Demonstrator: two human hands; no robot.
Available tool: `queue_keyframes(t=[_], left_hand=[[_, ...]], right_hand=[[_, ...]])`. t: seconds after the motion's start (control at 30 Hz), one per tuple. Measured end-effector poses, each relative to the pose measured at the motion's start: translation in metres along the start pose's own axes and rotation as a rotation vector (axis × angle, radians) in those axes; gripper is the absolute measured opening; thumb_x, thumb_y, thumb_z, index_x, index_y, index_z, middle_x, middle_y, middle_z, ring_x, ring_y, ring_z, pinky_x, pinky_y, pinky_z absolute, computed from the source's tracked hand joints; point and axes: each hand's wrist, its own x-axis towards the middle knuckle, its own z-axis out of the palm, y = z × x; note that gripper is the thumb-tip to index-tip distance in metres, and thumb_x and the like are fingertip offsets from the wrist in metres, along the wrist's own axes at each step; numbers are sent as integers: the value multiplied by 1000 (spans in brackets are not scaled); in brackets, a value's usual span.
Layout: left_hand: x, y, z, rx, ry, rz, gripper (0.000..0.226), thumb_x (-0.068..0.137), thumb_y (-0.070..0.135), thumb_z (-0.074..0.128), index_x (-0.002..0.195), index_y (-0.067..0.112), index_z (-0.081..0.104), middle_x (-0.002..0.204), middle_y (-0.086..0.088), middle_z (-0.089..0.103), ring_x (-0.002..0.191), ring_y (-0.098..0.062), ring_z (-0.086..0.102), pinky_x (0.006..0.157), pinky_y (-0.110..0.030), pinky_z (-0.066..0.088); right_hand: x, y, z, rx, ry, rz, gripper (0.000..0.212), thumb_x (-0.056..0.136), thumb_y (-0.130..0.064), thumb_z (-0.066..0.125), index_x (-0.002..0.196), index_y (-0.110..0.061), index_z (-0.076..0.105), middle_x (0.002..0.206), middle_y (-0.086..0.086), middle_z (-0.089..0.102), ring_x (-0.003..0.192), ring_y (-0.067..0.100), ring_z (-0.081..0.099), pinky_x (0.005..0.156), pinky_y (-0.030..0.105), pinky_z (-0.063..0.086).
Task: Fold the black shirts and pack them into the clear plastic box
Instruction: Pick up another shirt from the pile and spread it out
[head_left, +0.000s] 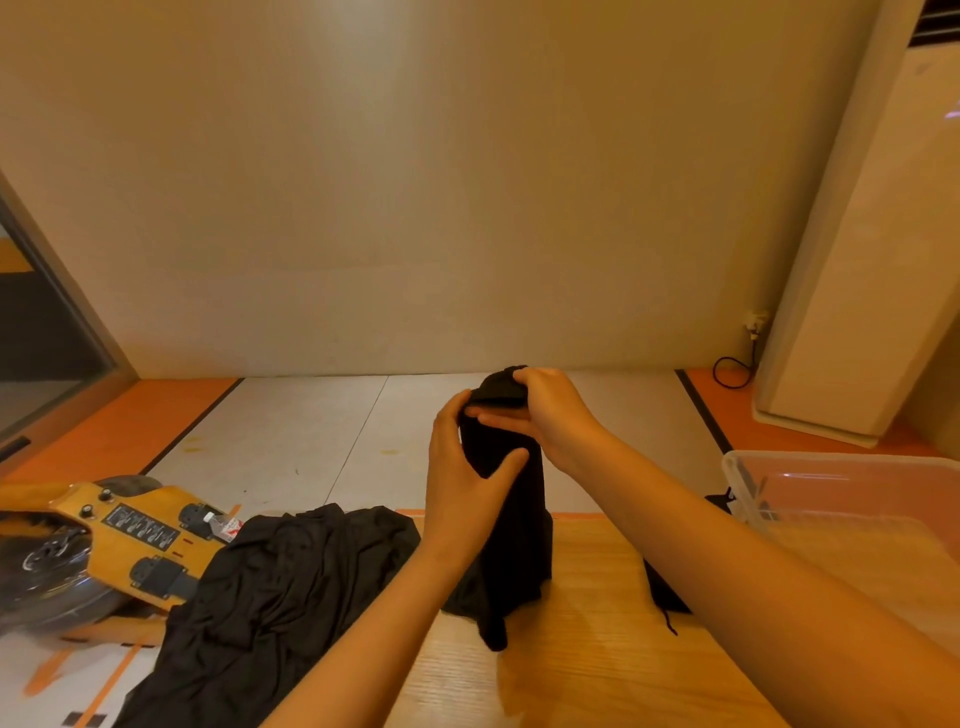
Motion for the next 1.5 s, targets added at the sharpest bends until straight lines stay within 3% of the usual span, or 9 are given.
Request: queue_keyframes(t=[0.1, 0.2, 0.37, 0.53, 0.73, 0.9, 1.23, 1.37, 1.5], left_hand=[[-1, -4, 4, 24, 84, -11, 77, 86, 8, 66, 142, 42, 27, 134, 9, 49, 120, -4, 51, 95, -23, 48], [4, -10, -3, 83, 101, -45, 62, 92, 2, 53, 139, 35, 31, 103, 4, 60, 83, 0, 62, 69, -15, 52], [2, -48, -27, 170, 12, -230, 20, 88, -3, 55, 95, 15, 57, 84, 3, 62, 75, -7, 61, 58, -9, 45], [-15, -93, -32, 273, -165, -374, 24, 89, 4, 63, 67, 13, 57, 63, 0, 55, 59, -8, 54, 55, -15, 42], [-1, -108, -50, 225, -117, -418, 12, 91, 6, 63, 82, 12, 69, 80, -2, 70, 77, -12, 65, 64, -15, 46], [23, -114, -78, 308, -24, -415, 18, 96, 0, 51, 89, 15, 60, 84, -3, 63, 74, -19, 64, 73, -39, 58], [21, -136, -97, 620, 17, -249, 9, 99, 15, 52, 92, 11, 56, 58, -6, 56, 47, -21, 52, 45, -29, 37], [2, -152, -91, 338, 44, -488, 7, 95, 5, 56, 91, 8, 62, 66, -13, 67, 54, -23, 67, 51, -27, 56], [-20, -172, -85, 135, 171, -676, 8, 90, 0, 61, 93, 2, 68, 81, -17, 71, 71, -25, 71, 65, -29, 57]], right_hand=[[-3, -5, 6, 66, -14, -42, 20, 103, -14, 36, 94, -9, 53, 96, 17, 64, 85, 33, 70, 82, 36, 58], [-4, -16, 5, 175, -46, -73, 23, 103, -14, 34, 111, -2, 52, 97, 18, 67, 87, 32, 71, 83, 36, 58], [-7, -41, -12, 277, -10, -170, 24, 104, -12, 33, 97, -5, 55, 92, 16, 69, 86, 32, 72, 85, 37, 57], [-4, -56, -21, 295, 42, -231, 23, 104, -13, 34, 99, -6, 56, 98, 17, 69, 88, 32, 71, 86, 38, 57], [4, -64, -47, 402, 134, -235, 20, 102, -6, 34, 93, -4, 51, 89, 18, 67, 83, 33, 72, 83, 38, 58], [22, -55, -84, 406, 235, -191, 16, 102, -5, 38, 93, -2, 51, 94, 22, 63, 76, 30, 71, 71, 32, 60], [39, 45, -165, 175, 513, 166, 13, 100, -6, 45, 109, 1, 51, 119, 17, 55, 75, 28, 66, 54, 28, 57], [30, 90, -185, 115, 595, 329, 25, 98, -10, 52, 122, -2, 50, 120, 19, 56, 76, 28, 64, 40, 25, 54], [23, 124, -198, 1, 712, 398, 37, 94, -12, 60, 129, -4, 50, 130, 18, 51, 96, 32, 55, 58, 36, 56]])
